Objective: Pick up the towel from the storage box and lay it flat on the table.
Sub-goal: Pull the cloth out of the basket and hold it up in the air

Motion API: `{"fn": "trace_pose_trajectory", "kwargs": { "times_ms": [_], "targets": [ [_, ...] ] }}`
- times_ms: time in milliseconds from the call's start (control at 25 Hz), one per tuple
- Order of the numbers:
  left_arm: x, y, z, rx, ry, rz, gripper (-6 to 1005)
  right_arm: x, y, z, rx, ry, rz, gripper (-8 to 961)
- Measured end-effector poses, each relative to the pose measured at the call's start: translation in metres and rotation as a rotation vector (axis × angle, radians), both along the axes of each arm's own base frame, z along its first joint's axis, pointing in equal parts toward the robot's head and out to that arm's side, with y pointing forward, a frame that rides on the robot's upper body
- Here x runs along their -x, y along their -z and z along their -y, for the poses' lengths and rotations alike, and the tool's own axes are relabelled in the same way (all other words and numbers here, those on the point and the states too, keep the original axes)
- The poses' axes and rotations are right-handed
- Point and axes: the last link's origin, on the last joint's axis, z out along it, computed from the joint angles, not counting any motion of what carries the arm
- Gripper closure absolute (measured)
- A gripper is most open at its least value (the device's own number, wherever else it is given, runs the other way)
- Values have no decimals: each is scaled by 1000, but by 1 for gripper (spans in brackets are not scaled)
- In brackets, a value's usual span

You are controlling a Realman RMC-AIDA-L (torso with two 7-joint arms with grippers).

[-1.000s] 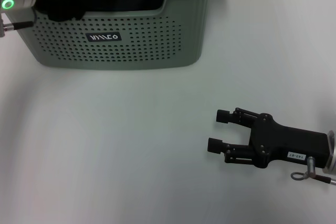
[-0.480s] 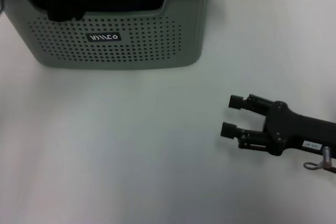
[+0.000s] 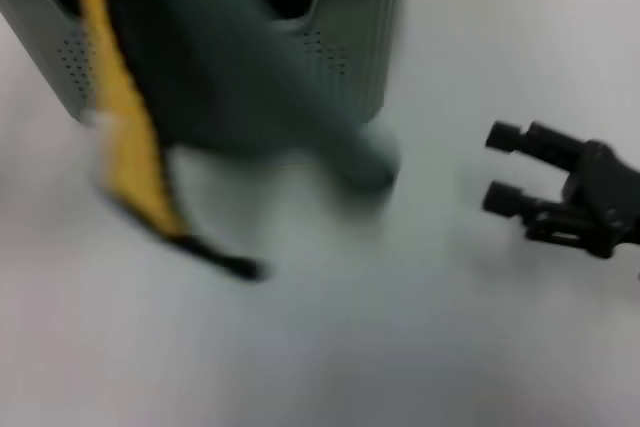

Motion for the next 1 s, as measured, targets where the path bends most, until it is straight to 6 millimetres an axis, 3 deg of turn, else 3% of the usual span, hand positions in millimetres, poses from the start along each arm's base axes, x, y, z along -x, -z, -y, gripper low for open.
{"fn": "trace_pose_trajectory", "kwargs": {
  "times_ms": [320,640,1000],
  "targets": [
    [6,5,3,92,14,-90,987,9,-14,6,3,-80,-83,101],
    [2,36,-1,253,122,-362,986,23,-18,0,43,-163,-85,102],
    [-16,61,2,296,289,-476,985,41,-30,-17,218,-184,-67,105]
  ]
}}
